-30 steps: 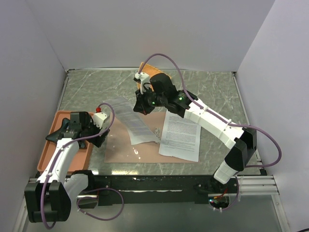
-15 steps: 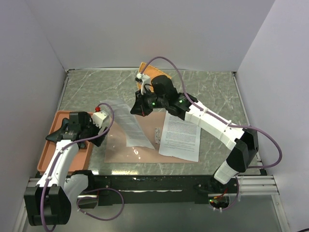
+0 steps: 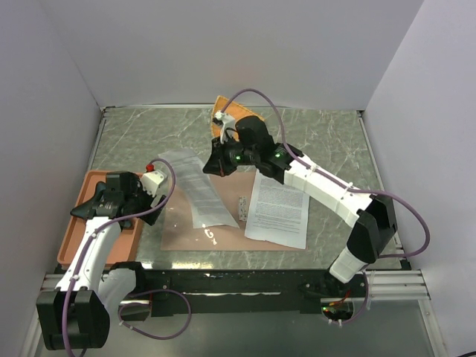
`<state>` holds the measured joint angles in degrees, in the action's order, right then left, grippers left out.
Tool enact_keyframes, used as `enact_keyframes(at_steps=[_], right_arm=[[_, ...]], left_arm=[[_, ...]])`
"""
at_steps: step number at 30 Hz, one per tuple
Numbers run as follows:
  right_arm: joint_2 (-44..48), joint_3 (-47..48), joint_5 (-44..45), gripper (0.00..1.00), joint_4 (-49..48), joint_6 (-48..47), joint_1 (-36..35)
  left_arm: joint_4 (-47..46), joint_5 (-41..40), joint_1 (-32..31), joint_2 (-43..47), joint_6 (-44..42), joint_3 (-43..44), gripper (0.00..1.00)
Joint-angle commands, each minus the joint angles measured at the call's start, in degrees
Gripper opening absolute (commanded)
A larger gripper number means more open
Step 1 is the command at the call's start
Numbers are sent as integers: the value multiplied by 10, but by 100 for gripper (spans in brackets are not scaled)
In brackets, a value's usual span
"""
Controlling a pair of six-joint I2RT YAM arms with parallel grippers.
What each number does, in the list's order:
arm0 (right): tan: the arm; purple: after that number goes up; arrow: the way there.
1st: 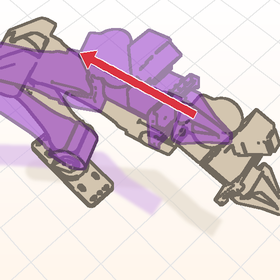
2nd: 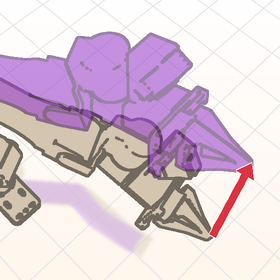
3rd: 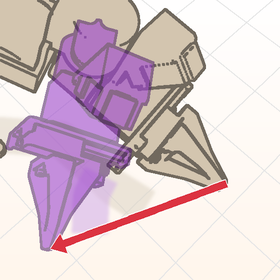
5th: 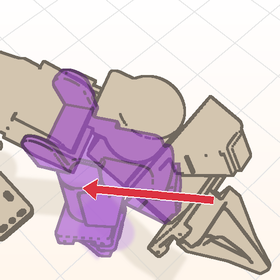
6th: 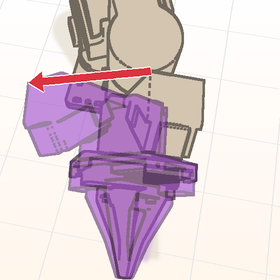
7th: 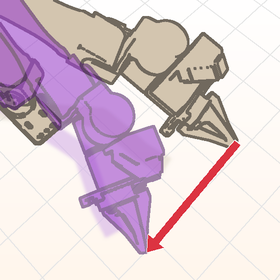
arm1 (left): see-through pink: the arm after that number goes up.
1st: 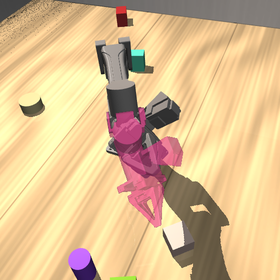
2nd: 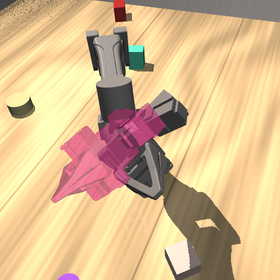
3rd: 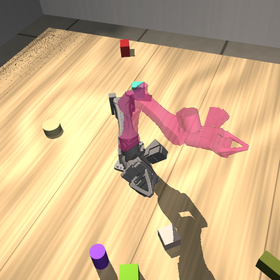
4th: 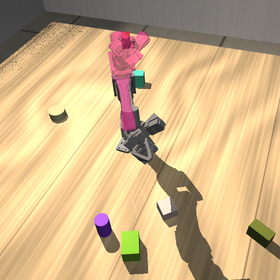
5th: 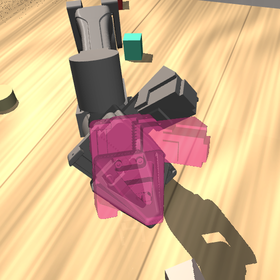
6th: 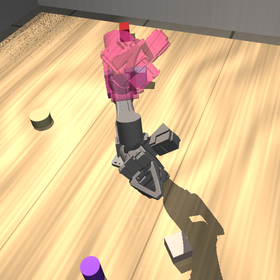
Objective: Put the files into the folder
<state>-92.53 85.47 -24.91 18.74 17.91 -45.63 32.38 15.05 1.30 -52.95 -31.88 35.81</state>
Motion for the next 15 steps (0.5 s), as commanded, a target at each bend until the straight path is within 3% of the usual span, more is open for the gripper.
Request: enact_keyframes(at_steps=[1, 15], right_arm=[[-9, -20, 4, 0, -50, 21, 33], [-52, -77, 9, 0, -85, 37, 61]], left_arm=[[-9, 0, 2, 14, 1, 9, 96], [10, 2, 2, 7, -33, 0, 96]])
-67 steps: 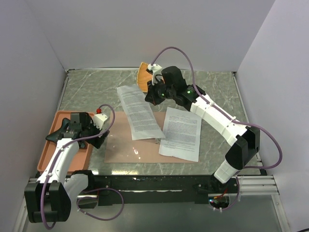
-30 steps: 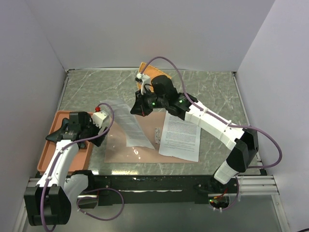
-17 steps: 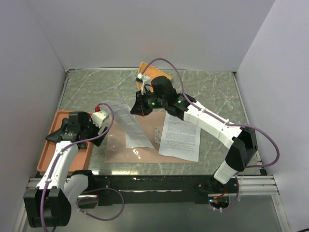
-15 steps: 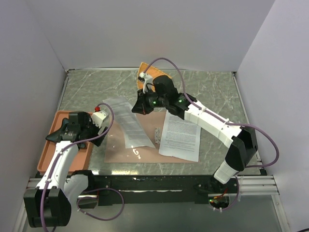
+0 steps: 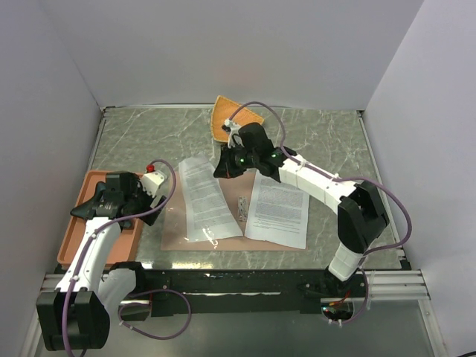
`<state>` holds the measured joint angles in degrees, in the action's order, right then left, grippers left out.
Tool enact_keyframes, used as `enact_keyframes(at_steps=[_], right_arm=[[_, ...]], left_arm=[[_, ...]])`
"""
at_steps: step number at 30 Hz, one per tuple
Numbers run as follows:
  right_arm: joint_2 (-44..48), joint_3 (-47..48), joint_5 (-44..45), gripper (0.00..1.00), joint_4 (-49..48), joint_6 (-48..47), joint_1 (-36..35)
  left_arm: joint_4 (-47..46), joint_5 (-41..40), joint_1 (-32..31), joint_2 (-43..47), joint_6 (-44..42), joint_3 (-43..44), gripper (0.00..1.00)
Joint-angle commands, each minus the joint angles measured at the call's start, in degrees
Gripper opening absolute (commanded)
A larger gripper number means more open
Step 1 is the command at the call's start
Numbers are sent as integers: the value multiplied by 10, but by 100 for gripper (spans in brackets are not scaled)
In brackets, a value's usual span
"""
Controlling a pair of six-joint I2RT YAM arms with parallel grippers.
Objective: Put the files into the folder
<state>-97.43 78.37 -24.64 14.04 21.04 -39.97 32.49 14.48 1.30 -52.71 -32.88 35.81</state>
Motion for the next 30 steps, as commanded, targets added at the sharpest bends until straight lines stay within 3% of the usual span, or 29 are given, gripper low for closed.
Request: enact_keyframes(at_steps=[1, 10, 19, 30], right_arm=[[-7, -8, 8, 0, -37, 7, 4], [-8, -52, 34, 0, -70, 43, 14], [19, -156, 113, 0, -163, 151, 7], [-22, -112, 138, 0, -173, 172, 6]], left_arm=[[11, 8, 1, 2, -25, -2, 96], [45, 3, 2, 5, -90, -32, 96], [31, -3, 2, 1, -133, -83, 96], [22, 28, 1, -21, -132, -86, 96]])
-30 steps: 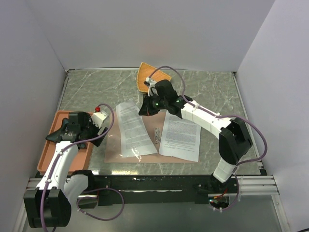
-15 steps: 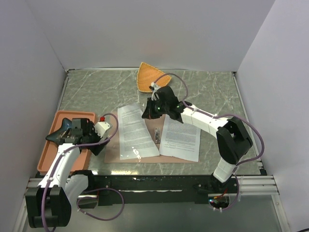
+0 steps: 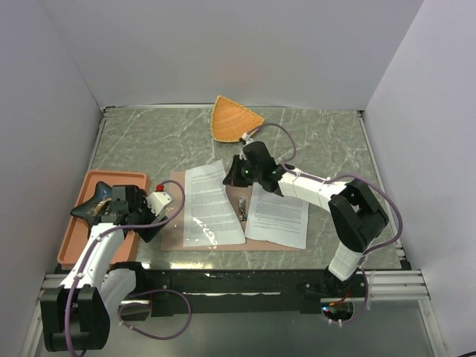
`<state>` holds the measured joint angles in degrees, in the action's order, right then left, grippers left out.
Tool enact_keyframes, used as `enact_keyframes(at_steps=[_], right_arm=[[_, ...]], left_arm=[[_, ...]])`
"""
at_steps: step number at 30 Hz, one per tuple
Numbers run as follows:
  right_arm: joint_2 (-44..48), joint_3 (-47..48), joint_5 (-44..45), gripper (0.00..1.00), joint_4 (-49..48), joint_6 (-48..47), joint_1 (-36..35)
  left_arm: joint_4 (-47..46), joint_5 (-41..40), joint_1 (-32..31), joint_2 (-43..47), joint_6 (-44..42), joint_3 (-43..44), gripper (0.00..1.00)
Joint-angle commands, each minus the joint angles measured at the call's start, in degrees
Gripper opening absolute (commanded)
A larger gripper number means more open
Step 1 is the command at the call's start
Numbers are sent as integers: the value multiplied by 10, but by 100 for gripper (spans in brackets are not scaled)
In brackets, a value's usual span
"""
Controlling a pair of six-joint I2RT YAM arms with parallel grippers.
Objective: Put the files into the folder
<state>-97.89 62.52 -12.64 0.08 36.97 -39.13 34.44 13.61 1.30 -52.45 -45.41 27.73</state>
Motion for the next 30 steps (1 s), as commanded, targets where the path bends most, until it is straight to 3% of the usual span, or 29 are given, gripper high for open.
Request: enact_keyframes(at_steps=[1, 6, 8, 9, 12, 18, 25, 30], right_arm=[[-27, 57, 17, 0, -33, 15, -2], [-46, 78, 14, 1, -18, 21, -3], [-48, 79, 21, 13, -5, 14, -5], [-49, 80, 23, 24, 22, 12, -4], [-53, 77, 19, 39, 54, 1, -5], [-69, 76, 17, 49, 94, -13, -5], [-69, 61, 19, 45, 113, -27, -6], [-46, 49, 48, 23, 119, -38, -13]], left_arm=[[1, 39, 1, -29, -2, -3, 96], [-2, 40, 1, -59, 4, 12, 96], [-4, 35, 1, -57, 2, 13, 96], [-8, 34, 1, -57, 1, 13, 96], [-9, 31, 1, -56, 1, 15, 96], [-9, 32, 1, -63, 11, 23, 96], [-2, 30, 1, -57, 19, 38, 96], [-4, 30, 1, -59, 24, 40, 96]])
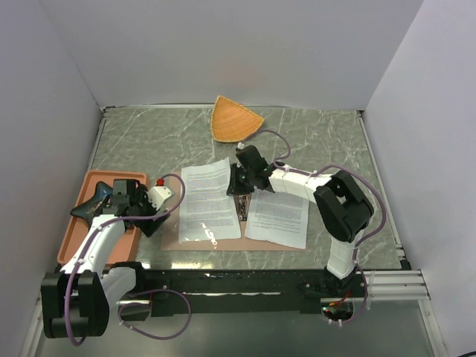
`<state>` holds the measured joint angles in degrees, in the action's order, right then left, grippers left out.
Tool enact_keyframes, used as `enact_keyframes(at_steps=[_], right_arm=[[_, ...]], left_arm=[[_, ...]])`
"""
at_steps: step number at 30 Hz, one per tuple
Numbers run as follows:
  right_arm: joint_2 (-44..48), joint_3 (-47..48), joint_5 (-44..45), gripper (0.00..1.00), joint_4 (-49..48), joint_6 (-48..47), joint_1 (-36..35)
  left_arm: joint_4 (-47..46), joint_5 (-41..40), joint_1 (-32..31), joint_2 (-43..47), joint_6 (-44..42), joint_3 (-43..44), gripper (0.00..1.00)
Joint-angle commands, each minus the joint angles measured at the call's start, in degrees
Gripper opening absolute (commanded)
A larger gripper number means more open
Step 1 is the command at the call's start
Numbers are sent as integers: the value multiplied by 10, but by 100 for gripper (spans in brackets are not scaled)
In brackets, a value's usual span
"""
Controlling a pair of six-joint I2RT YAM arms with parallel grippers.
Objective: Put the files into the folder
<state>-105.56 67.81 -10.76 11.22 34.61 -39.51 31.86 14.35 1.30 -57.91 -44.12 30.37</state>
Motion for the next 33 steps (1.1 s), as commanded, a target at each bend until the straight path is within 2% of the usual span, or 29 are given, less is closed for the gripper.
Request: enact_keyframes(at_steps=[1, 3, 9, 16, 24, 28, 33], right_arm=[[31, -1, 31, 20, 12, -16, -9], [27, 7, 33, 12, 22, -18, -11], [20, 1, 29, 0, 8, 2, -17], [7, -1, 36, 0, -44, 51, -20], [-18, 40, 22, 0, -48, 69, -27], [-20, 41, 35, 0, -31, 100, -45], [-22, 53, 85, 0, 41, 135, -92]], left_arm=[[21, 23, 1, -5, 11, 14, 96], [22, 23, 0, -7, 11, 14, 96], [30, 32, 1, 1, 2, 9, 96], [44, 33, 1, -12, -11, 11, 96], [44, 34, 1, -13, -11, 10, 96], [41, 37, 1, -14, -11, 7, 96], [42, 32, 0, -22, -16, 8, 96]])
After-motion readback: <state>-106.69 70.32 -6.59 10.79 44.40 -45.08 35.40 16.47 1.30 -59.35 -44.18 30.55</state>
